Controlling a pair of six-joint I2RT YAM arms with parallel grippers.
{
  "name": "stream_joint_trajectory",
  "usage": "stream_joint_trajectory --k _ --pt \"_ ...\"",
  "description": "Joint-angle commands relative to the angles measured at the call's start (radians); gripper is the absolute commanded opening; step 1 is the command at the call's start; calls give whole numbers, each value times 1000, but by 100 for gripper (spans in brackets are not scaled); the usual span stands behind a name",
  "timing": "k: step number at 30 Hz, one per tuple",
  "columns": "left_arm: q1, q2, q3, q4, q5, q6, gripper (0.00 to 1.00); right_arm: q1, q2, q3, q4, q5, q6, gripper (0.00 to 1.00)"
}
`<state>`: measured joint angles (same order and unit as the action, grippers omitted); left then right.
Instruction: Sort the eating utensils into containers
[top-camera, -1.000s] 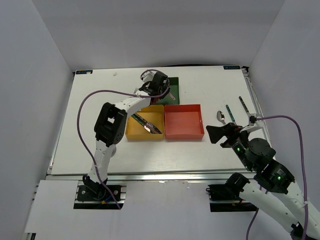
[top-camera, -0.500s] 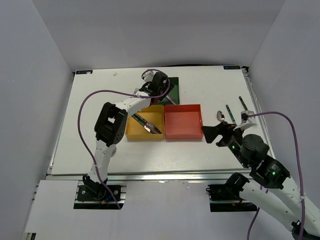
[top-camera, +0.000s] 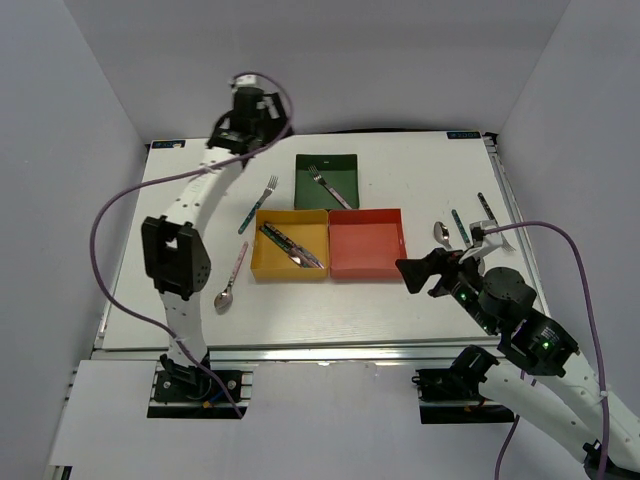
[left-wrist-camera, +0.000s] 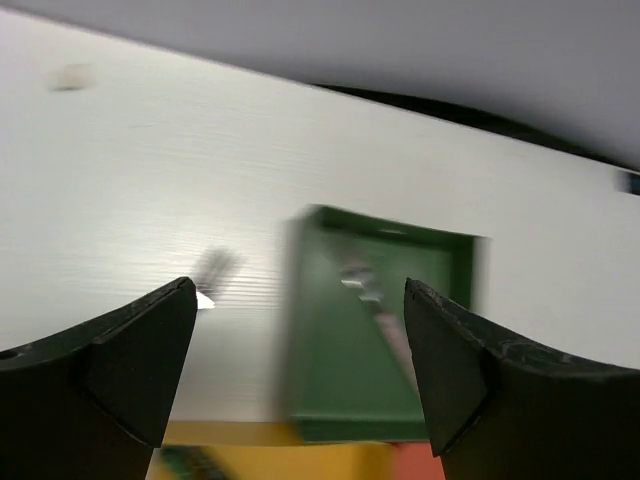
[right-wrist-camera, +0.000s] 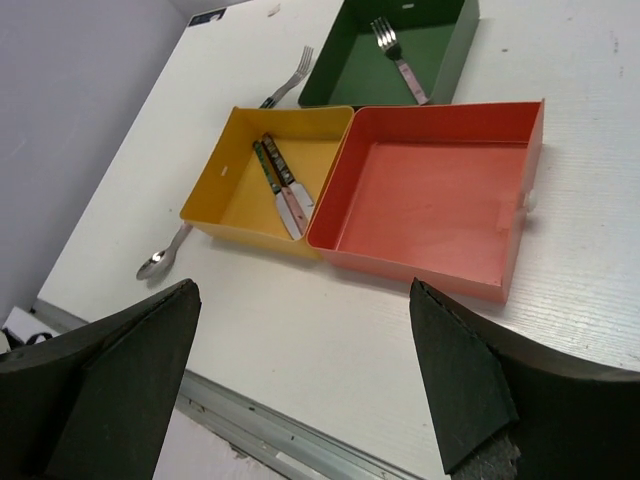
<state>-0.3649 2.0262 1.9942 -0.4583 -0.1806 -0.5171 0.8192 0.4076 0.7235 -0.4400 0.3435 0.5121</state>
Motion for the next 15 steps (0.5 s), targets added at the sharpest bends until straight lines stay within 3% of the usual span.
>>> stream_joint_trajectory --k 1,8,15 --pt "136 -29 -89 -164 64 212 93 0 10 10 24 -73 -53 89" --pt "227 14 -198 -206 99 284 81 0 10 7 14 -141 -109 89" --pt "227 16 -298 -212 202 296 79 0 8 -24 20 -187 -136 89"
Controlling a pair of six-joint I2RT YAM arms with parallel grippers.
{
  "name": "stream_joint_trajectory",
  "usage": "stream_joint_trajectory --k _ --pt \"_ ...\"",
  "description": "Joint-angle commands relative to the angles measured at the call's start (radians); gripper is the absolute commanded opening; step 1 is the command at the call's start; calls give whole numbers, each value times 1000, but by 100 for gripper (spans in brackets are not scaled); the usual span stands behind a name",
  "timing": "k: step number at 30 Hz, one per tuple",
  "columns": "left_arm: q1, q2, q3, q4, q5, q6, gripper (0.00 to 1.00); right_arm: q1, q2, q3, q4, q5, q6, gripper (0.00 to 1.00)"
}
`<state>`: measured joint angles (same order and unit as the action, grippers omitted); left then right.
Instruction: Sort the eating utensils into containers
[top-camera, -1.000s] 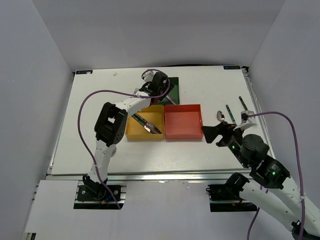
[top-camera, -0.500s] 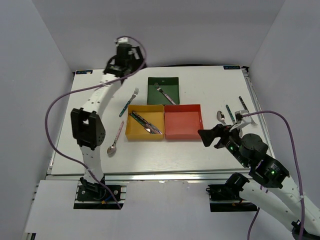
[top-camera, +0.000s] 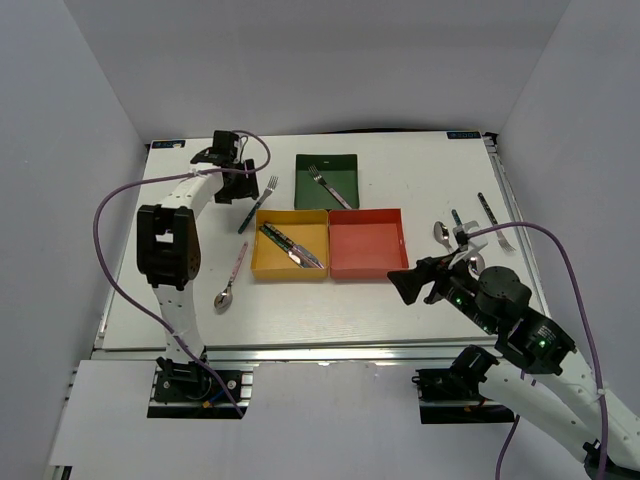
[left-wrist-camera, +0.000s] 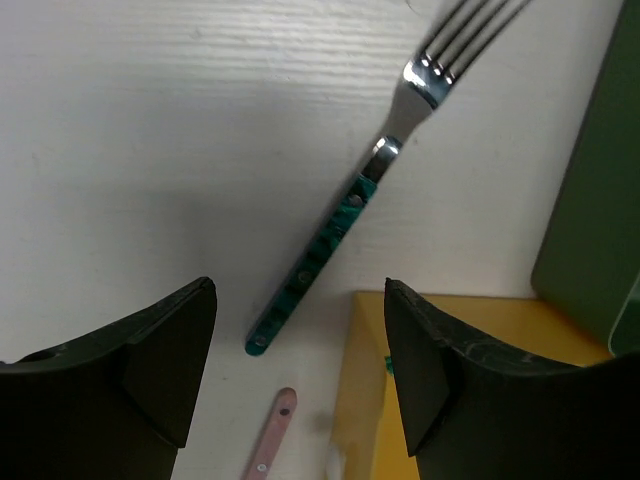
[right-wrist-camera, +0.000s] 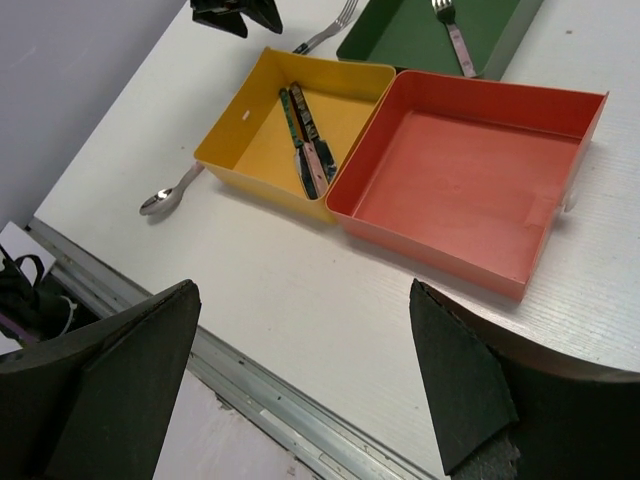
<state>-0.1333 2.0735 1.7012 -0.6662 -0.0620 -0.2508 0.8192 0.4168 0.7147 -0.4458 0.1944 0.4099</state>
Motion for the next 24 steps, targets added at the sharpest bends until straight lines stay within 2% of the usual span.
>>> stream_joint_trajectory --k 1,7,16,18,21,24 --pt "-3 -27 5 -16 99 31 77 0 0 -18 25 -41 -34 89" --pt "-3 25 26 -47 80 24 70 0 -3 -26 35 -66 -28 89" --pt "-3 120 8 -52 79 30 67 0 20 -35 55 -72 -25 89" --pt "-3 131 12 -53 76 27 62 0 25 -38 59 -72 -25 89" --pt "-3 161 40 -79 -16 13 52 0 31 -44 71 -73 -25 89" --pt "-5 178 49 -85 -76 2 48 0 36 -50 84 -76 -23 89"
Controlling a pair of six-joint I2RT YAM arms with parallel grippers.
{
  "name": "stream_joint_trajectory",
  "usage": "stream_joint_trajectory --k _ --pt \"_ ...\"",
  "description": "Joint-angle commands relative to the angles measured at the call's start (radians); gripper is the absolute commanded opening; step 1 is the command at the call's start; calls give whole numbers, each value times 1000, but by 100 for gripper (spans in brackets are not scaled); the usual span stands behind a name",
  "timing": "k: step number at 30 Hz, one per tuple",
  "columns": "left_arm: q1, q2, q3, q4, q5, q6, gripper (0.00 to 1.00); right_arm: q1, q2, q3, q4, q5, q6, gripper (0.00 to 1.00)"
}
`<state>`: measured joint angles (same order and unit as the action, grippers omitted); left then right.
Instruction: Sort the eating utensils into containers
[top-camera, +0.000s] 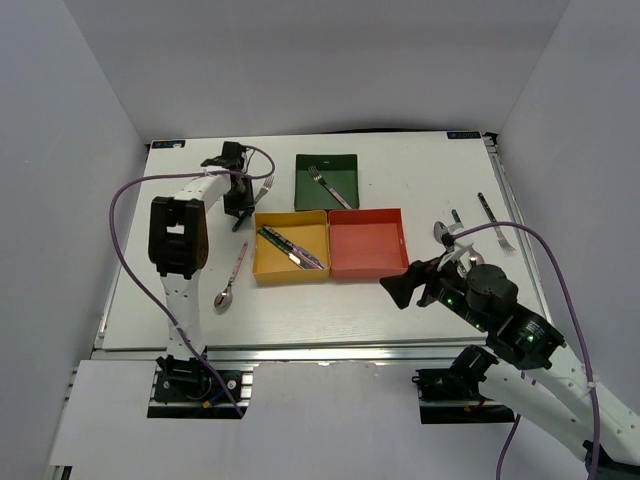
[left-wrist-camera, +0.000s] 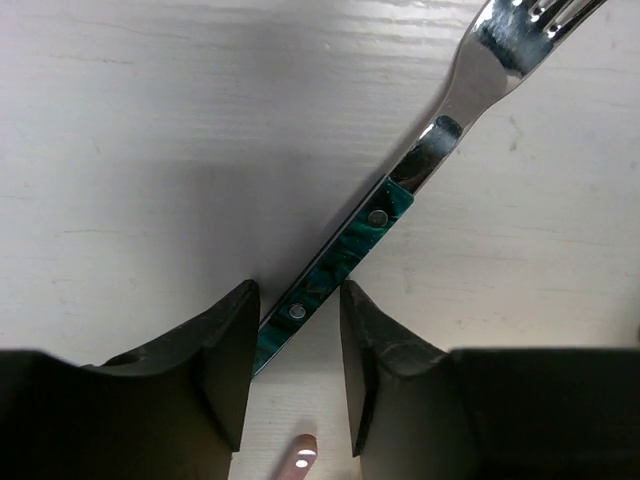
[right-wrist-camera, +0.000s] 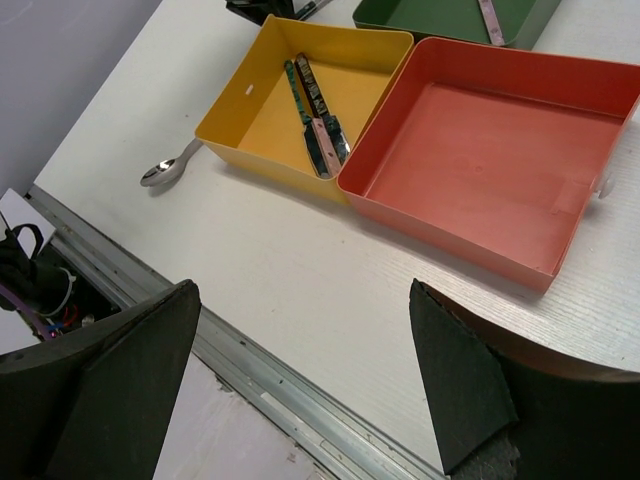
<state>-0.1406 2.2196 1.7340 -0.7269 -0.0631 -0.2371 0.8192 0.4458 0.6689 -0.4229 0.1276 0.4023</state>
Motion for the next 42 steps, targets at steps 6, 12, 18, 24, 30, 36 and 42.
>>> stream_joint_trajectory --k 6,12,18,24,30,36,42 --pt "13 48 44 -13 -93 -22 26 0 7 -9 65 -8 -16 89" --pt "41 -43 10 58 -92 -76 0 0 5 -14 65 -9 -13 89" --pt "41 -208 -57 158 -17 -180 0 0 -4 -14 62 7 -13 89" --pt "-28 -409 -229 446 111 -520 0 0 -21 0 56 110 27 89" --pt "-256 -374 -245 688 17 -801 0 0 -68 20 18 243 96 89" --pt "-373 -180 -53 689 -78 -915 0 0 -7 141 -92 349 136 89" --pt "-422 -97 -14 719 -125 -973 0 0 -10 166 -111 377 124 89"
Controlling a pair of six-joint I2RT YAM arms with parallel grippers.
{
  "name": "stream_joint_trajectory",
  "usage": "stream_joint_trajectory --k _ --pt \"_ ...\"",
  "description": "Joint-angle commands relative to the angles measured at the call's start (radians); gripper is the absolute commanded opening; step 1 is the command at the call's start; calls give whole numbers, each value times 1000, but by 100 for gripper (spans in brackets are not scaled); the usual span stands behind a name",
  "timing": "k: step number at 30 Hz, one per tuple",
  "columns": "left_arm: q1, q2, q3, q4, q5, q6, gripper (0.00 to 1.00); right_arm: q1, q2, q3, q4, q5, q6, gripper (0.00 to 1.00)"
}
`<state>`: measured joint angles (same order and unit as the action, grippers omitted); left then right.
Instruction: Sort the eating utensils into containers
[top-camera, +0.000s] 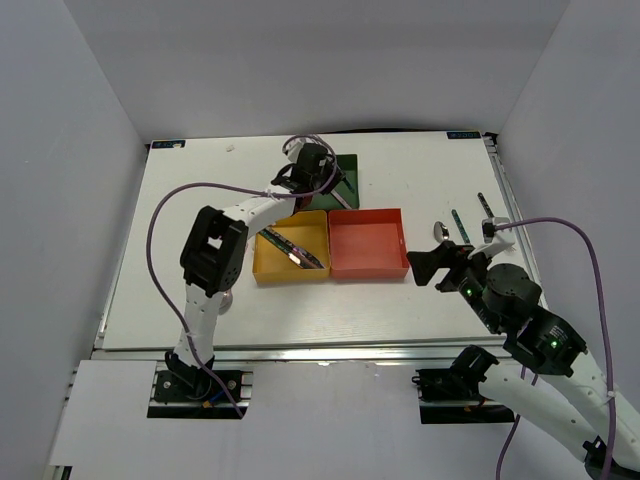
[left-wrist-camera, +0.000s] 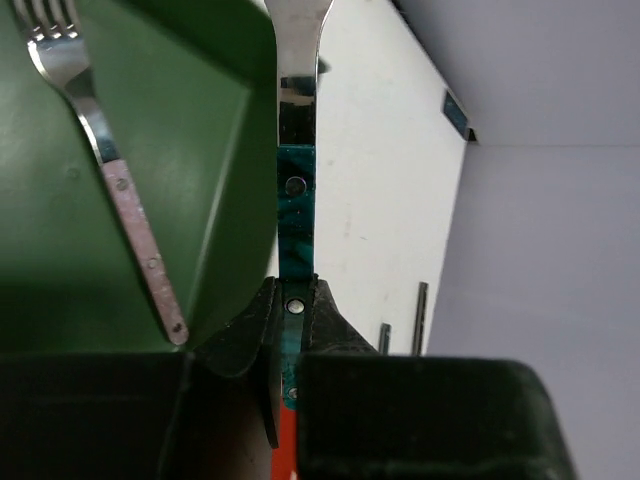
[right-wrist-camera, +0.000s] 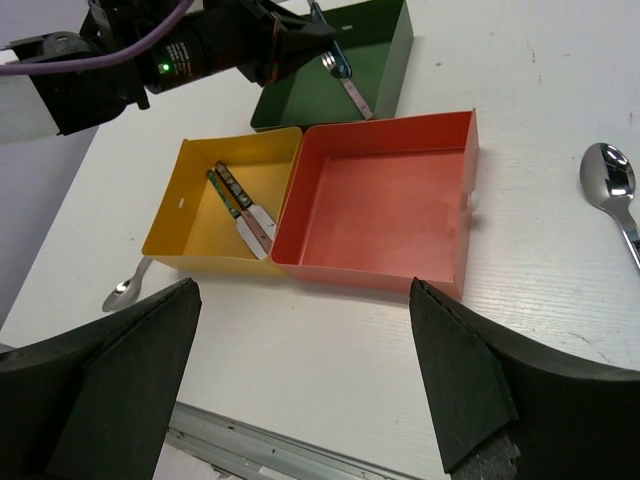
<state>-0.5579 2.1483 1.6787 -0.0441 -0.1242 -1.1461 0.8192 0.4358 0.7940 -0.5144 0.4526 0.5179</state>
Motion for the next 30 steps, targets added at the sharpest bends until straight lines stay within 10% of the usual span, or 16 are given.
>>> stream_joint_trajectory --k 1,6,12,20,25,26,30 --pt "-8 -21 32 55 -66 -67 0 0 0 42 -25 51 7 89" --pt "-16 -15 6 79 -86 -66 1 0 -3 31 -26 43 -9 89" --pt "-16 -13 30 20 -100 -43 47 0 4 19 -9 26 -18 89" --pt "-26 -91 -43 67 -57 -46 60 0 53 19 13 41 -28 89" --pt "-39 -239 -14 -51 -65 93 69 0 151 47 33 78 -79 89" --pt "-40 -270 -5 -84 -65 127 98 0 171 74 25 92 -91 89" --pt "-42 -454 -55 -322 -81 400 98 -63 309 142 -9 104 -197 90"
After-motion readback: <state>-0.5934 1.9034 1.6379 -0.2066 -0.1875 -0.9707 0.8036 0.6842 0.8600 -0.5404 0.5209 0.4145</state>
